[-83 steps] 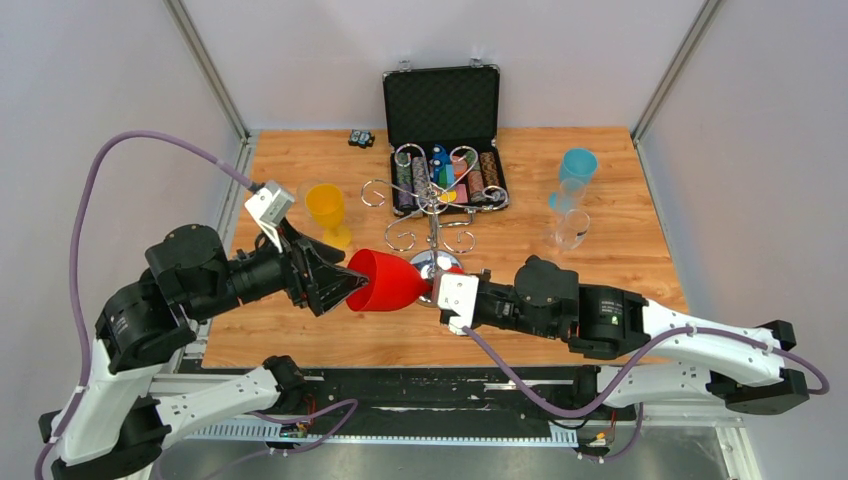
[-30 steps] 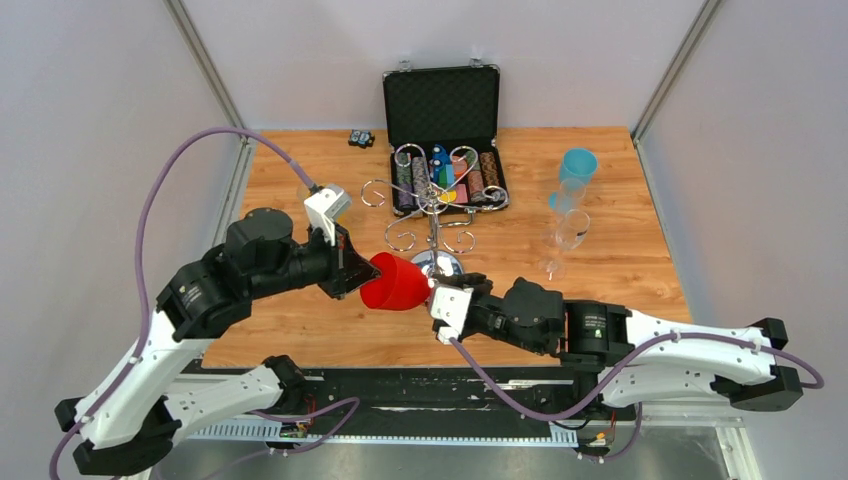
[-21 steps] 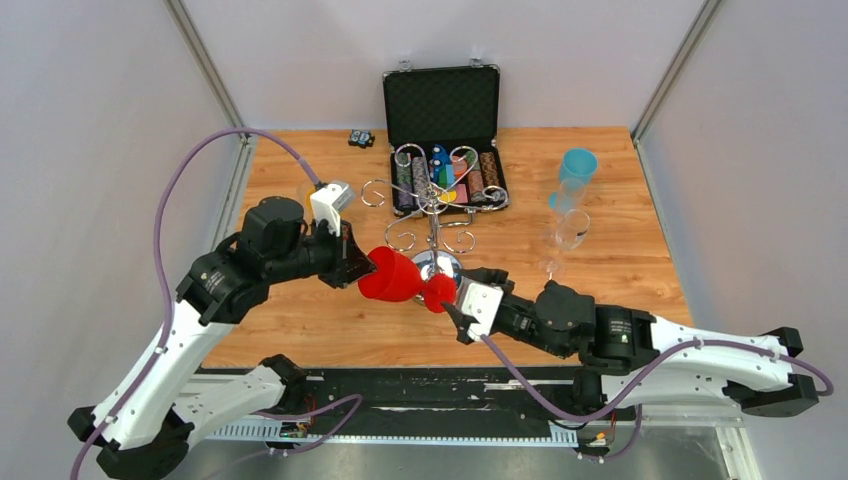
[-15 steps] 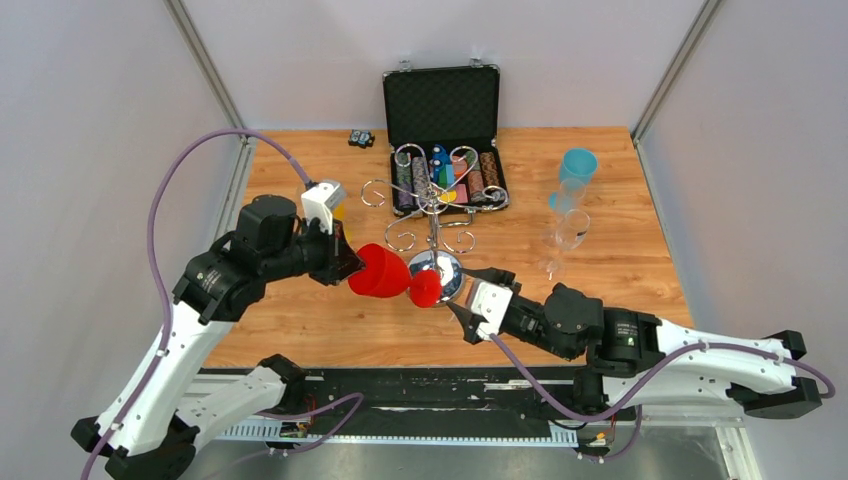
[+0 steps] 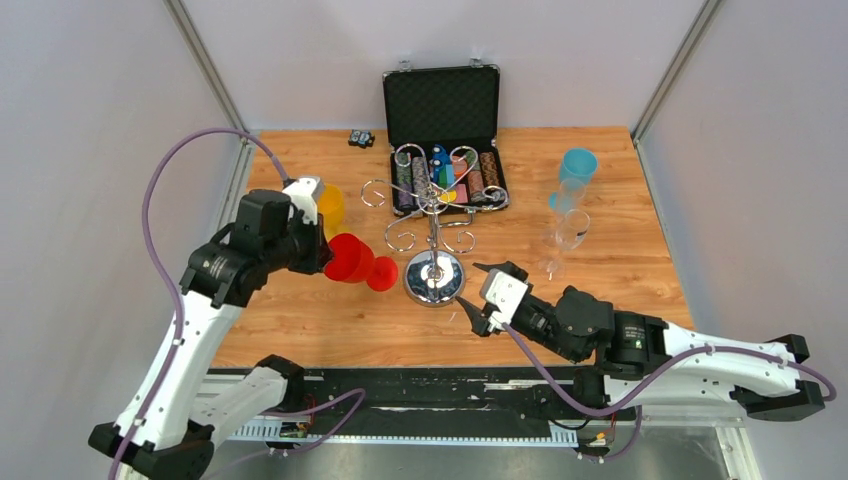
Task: Take the wine glass off the wine glass rack
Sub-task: Place the wine glass at the center of the board.
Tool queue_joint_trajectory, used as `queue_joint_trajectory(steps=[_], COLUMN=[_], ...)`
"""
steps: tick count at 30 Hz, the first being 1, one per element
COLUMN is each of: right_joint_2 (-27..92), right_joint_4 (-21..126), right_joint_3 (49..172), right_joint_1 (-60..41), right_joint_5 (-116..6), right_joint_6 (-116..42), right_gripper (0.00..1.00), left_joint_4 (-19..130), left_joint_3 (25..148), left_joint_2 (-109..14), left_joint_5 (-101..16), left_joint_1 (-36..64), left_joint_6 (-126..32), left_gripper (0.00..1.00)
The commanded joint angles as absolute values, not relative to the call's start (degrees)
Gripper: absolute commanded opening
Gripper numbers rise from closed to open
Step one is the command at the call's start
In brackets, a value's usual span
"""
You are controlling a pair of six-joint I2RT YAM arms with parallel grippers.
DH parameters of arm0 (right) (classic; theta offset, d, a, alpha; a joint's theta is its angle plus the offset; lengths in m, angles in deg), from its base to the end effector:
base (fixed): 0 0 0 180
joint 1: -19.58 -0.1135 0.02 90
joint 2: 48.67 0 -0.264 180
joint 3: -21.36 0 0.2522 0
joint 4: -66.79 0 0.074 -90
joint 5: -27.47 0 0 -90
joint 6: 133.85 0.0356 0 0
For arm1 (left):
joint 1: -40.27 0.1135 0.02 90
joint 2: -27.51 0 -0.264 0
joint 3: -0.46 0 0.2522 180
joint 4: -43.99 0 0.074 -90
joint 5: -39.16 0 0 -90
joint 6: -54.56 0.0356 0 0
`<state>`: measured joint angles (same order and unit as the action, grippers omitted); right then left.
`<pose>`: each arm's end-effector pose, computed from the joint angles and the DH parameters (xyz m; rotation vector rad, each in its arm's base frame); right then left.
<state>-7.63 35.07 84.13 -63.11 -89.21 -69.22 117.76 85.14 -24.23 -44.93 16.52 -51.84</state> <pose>0.0361 0.1560 0.3619 -1.1802 1.2756 0.3314 0.1367 -0.0642 0.3864 0.2039 2.3171 -0.4779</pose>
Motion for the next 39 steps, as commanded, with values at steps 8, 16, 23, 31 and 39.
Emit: queue_joint_trajectory(steps=[8,16,23,31,39], right_joint_2=[-9.0,-9.5,-10.7,-13.0,-14.7], right_joint_4=[38.2,38.2,38.2,38.1,38.1], right_joint_3=[85.3,85.0,84.0,82.7,82.5], right_joint_1=[-63.3,-63.3,-63.3,-63.3,-63.3], right_joint_5=[-93.7,-93.2,-92.1,-92.5,-93.1], right_joint_6=[-58.5,-55.4,-54.0,-53.8,-54.0], right_gripper=[0.63,0.65,0.64,0.66,0.68], left_joint_4=[115.9,115.7,113.6,111.4,110.8], left_joint_3=[84.6,84.6,83.8,83.7,83.9], left_joint_2=[-32.4,-39.3,-45.0,-48.9,-51.2], left_joint_5=[-53.4,-63.3,-63.2,-62.3,-61.8], left_joint_1=[27.3,28.4,30.6,32.6,33.3], left_joint_6=[-49.2,-50.2,-50.7,-51.0,-51.2], left_gripper=[0.0,0.0,0.0,0.0,0.06])
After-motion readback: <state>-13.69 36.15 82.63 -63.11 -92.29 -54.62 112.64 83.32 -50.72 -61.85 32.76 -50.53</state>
